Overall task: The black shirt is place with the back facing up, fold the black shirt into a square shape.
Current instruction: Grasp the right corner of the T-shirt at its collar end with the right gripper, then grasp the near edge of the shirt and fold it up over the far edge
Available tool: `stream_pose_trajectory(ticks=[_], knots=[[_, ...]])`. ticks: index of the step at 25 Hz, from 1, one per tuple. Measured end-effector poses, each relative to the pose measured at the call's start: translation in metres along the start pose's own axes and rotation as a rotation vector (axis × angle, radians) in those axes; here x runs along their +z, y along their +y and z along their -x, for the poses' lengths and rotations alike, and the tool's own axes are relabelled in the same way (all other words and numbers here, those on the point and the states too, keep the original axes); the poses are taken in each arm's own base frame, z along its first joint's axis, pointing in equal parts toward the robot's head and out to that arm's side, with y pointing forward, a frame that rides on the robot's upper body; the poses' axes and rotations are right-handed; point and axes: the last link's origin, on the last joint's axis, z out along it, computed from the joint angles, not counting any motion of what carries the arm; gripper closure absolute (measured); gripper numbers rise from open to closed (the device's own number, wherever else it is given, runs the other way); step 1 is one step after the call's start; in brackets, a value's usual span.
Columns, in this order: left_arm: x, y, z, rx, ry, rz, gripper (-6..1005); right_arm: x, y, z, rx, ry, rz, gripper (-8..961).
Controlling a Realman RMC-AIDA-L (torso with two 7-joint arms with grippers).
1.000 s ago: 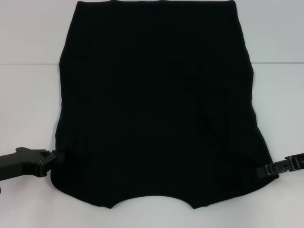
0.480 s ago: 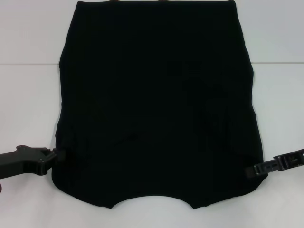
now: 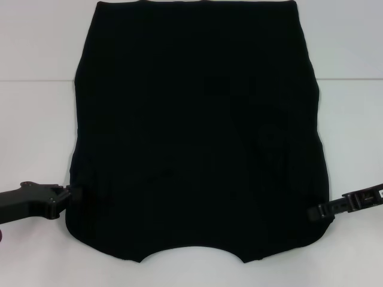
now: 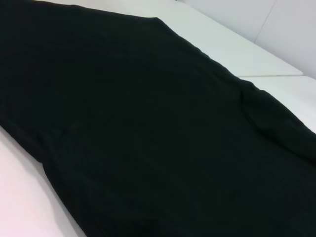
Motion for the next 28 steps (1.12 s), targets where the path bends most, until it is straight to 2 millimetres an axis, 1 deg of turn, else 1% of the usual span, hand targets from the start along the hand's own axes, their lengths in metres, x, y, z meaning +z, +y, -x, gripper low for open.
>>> stream_pose_trajectory(ticks=[2,7,18,23,28], knots=[[0.000,0.000,0.000,-0.001,0.001,-0.001,978,0.000,0.000,0.001,-0.003,0.007,-0.004,104],[0.001,0.000,0.000,0.002,0.001,-0.001,978,-0.002,-0.002,0.002,0.004,0.013,-0.015,286],[0.001,0.001,0.000,0.014,0.005,-0.001,977,0.003,-0.003,-0.001,0.034,0.004,-0.024,532],[0.001,0.001,0.000,0.012,0.009,0.000,977,0.004,-0.004,-0.003,0.043,-0.002,-0.025,775],[0.000,0.001,-0.004,-0.005,0.029,0.006,976,0.001,-0.008,-0.008,0.050,-0.005,-0.027,877]])
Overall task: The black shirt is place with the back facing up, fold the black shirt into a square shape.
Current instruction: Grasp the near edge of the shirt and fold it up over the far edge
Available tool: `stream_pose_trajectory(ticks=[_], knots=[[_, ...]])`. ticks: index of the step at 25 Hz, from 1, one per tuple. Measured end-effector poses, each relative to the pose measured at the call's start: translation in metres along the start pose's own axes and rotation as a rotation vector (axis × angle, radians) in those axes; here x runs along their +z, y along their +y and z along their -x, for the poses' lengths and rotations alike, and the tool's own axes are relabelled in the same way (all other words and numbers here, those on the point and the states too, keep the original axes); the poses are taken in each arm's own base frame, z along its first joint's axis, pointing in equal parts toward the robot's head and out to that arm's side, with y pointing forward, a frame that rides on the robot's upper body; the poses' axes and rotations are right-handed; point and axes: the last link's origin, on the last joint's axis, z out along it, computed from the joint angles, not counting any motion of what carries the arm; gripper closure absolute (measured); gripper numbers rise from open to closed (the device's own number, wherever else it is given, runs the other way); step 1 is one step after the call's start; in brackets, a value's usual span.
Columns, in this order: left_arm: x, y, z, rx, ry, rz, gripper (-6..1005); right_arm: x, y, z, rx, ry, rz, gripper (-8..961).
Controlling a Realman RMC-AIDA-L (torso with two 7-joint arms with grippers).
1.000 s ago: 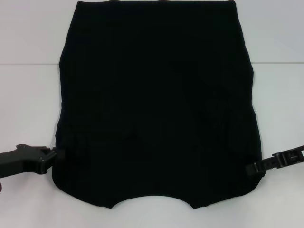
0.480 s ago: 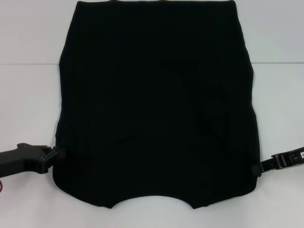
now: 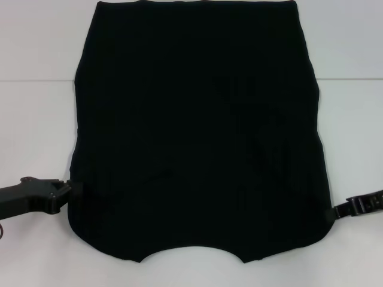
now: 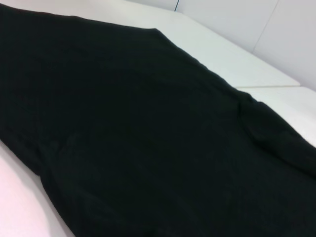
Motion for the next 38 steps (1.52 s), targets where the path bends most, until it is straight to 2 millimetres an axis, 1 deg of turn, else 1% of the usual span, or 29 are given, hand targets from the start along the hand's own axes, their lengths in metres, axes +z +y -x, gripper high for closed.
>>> stream_pose_trajectory(ticks=[1,5,6,7,12,17,22,24,25,26,27,35,36,38], knots=[[0.000,0.000,-0.001,-0.003,0.003,0.002,976,-0.001,-0.001,-0.002,0.004,0.000,0.000,897],[-0.002,0.001,-0.003,-0.025,0.009,0.014,976,-0.004,-0.006,-0.012,0.017,-0.001,0.006,898],[-0.004,0.001,-0.003,-0.038,0.012,0.012,977,-0.007,-0.009,-0.018,0.023,-0.013,0.018,898],[-0.006,0.000,-0.003,-0.055,0.017,0.008,977,-0.007,-0.009,-0.018,0.023,-0.013,0.018,898],[-0.019,0.001,-0.003,-0.099,0.054,0.027,977,-0.016,-0.017,-0.031,0.024,-0.050,0.031,897],[-0.029,0.009,-0.001,-0.139,0.072,0.091,978,-0.028,-0.025,-0.044,0.013,-0.102,0.055,897],[-0.040,0.022,0.011,-0.170,0.066,0.169,976,-0.043,-0.030,-0.067,-0.029,-0.151,0.110,897],[-0.042,0.024,0.013,-0.176,0.066,0.178,976,-0.049,-0.032,-0.077,-0.032,-0.171,0.121,898],[-0.048,0.031,0.022,-0.204,0.061,0.210,976,-0.054,-0.035,-0.085,-0.032,-0.184,0.125,898],[-0.049,0.032,0.023,-0.207,0.060,0.213,976,-0.057,-0.036,-0.091,-0.032,-0.188,0.129,898],[-0.050,0.034,0.026,-0.214,0.059,0.219,976,-0.057,-0.036,-0.091,-0.032,-0.188,0.129,898],[-0.063,0.053,0.046,-0.257,0.045,0.296,977,-0.073,-0.038,-0.121,-0.085,-0.218,0.156,897],[-0.064,0.054,0.049,-0.261,0.039,0.301,977,-0.076,-0.037,-0.128,-0.093,-0.220,0.161,897],[-0.068,0.059,0.051,-0.264,0.030,0.322,977,-0.078,-0.037,-0.131,-0.095,-0.223,0.166,897]])
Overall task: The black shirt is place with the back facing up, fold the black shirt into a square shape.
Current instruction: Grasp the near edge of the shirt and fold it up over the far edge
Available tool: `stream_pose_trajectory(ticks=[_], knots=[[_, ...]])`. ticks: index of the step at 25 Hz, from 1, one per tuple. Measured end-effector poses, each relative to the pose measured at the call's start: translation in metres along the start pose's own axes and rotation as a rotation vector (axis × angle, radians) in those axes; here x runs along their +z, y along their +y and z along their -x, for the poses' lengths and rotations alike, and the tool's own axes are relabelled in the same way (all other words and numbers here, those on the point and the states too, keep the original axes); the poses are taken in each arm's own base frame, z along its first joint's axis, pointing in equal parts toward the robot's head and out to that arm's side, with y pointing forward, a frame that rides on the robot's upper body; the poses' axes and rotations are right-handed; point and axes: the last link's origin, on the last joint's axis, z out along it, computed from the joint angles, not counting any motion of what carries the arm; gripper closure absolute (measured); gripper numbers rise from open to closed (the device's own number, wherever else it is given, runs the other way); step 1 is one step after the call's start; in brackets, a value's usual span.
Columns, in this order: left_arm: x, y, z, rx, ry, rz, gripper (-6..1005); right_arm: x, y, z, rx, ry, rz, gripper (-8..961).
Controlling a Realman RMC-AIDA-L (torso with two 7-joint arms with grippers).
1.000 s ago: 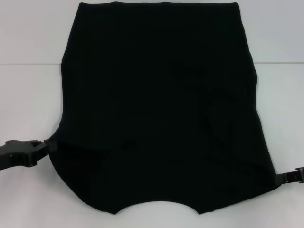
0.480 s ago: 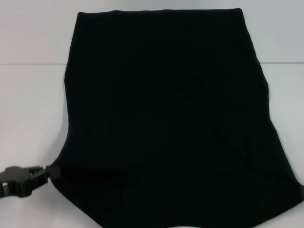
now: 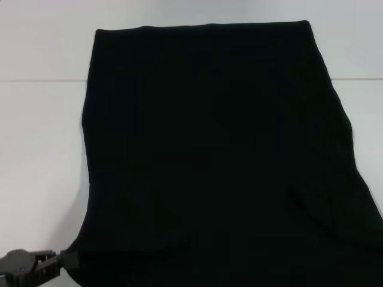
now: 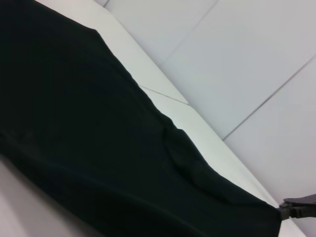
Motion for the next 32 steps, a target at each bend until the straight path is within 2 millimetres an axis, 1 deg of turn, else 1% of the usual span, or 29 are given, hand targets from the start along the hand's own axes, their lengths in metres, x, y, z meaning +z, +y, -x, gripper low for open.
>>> stream_pose_trajectory(ticks=[4,9,11,14,15,16,17,18,19,20,22,23,24,26,28,31,32], knots=[[0.000,0.004,0.004,-0.008,-0.021,0.023,978,-0.008,0.003,-0.008,0.002,-0.012,0.005,897],[0.003,0.005,0.008,-0.020,-0.055,0.037,978,-0.011,0.005,-0.016,0.014,-0.021,0.001,898],[0.003,0.005,0.007,-0.018,-0.053,0.037,978,-0.012,0.005,-0.015,0.011,-0.027,0.001,898],[0.007,0.002,-0.003,-0.002,-0.048,0.038,977,-0.010,0.004,-0.004,-0.016,-0.052,0.000,898],[0.009,0.001,-0.009,0.007,-0.049,0.044,977,-0.008,0.004,0.001,-0.028,-0.061,0.001,898],[0.011,-0.001,-0.016,0.014,-0.048,0.046,977,-0.001,0.003,0.014,-0.062,-0.077,0.002,898],[0.014,-0.002,-0.022,0.021,-0.047,0.048,977,0.003,0.002,0.021,-0.083,-0.084,-0.002,897],[0.018,-0.005,-0.030,0.026,-0.042,0.043,977,0.003,0.002,0.021,-0.083,-0.084,-0.002,897],[0.022,-0.009,-0.039,0.030,-0.035,0.036,977,0.007,0.001,0.029,-0.102,-0.090,-0.009,897],[0.027,-0.013,-0.050,0.034,-0.026,0.026,976,0.011,0.001,0.038,-0.121,-0.097,-0.016,897],[0.037,-0.020,-0.066,0.039,-0.012,0.011,976,0.019,-0.001,0.055,-0.141,-0.108,-0.029,897],[0.046,-0.025,-0.080,0.049,-0.003,0.002,976,0.023,-0.002,0.063,-0.146,-0.115,-0.034,897],[0.052,-0.027,-0.087,0.054,0.001,-0.004,976,0.029,-0.003,0.075,-0.149,-0.129,-0.038,897],[0.064,-0.032,-0.105,0.069,0.011,-0.026,976,0.038,-0.004,0.090,-0.152,-0.149,-0.044,898],[0.076,-0.039,-0.123,0.068,0.024,-0.067,977,0.049,-0.007,0.108,-0.149,-0.173,-0.065,898],[0.092,-0.053,-0.149,0.048,0.043,-0.175,977,0.065,-0.013,0.134,-0.129,-0.198,-0.119,898],[0.094,-0.058,-0.155,0.044,0.054,-0.216,977,0.077,-0.016,0.150,-0.117,-0.216,-0.167,899]])
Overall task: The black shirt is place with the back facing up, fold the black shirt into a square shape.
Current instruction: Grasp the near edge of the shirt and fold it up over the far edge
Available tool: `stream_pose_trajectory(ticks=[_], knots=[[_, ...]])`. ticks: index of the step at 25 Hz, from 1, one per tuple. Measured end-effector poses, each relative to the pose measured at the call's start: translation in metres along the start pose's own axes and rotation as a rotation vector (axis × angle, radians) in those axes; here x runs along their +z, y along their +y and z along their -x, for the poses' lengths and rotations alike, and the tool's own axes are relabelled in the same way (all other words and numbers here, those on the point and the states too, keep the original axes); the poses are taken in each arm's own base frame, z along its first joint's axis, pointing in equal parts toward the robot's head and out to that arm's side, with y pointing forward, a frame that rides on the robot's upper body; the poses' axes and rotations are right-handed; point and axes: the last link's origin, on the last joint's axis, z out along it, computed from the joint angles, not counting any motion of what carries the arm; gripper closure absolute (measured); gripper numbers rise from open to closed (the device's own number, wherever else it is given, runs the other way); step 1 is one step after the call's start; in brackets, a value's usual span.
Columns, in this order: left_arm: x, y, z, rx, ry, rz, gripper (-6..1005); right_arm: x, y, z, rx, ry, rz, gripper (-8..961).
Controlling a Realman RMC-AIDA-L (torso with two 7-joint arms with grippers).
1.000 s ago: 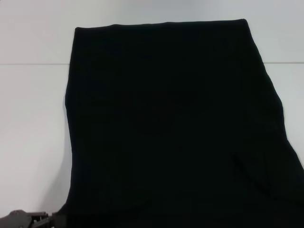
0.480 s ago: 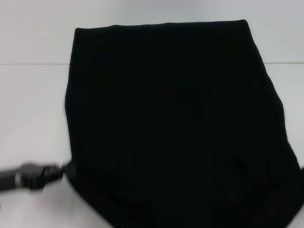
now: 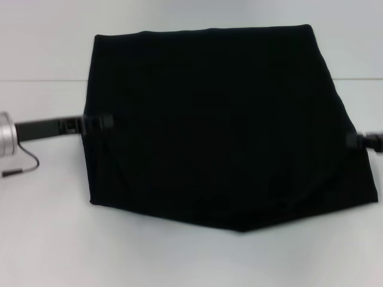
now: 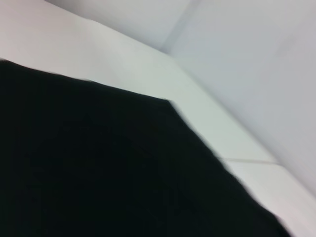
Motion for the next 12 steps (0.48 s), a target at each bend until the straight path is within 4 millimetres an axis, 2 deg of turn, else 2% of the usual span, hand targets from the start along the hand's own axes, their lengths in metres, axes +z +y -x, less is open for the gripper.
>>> stream_pose_trajectory(ticks=[1,9,12], knots=[[0.003,-0.004,-0.005,-0.002,0.010,-0.035,977,0.000,0.000,0.000,0.000,0.000,0.000,899],[0.024,-0.028,-0.034,0.034,0.055,-0.272,977,0.051,0.003,0.042,-0.003,-0.064,-0.161,898],[0.032,-0.030,-0.048,0.082,0.065,-0.333,976,0.067,0.004,0.054,-0.008,-0.092,-0.227,888]])
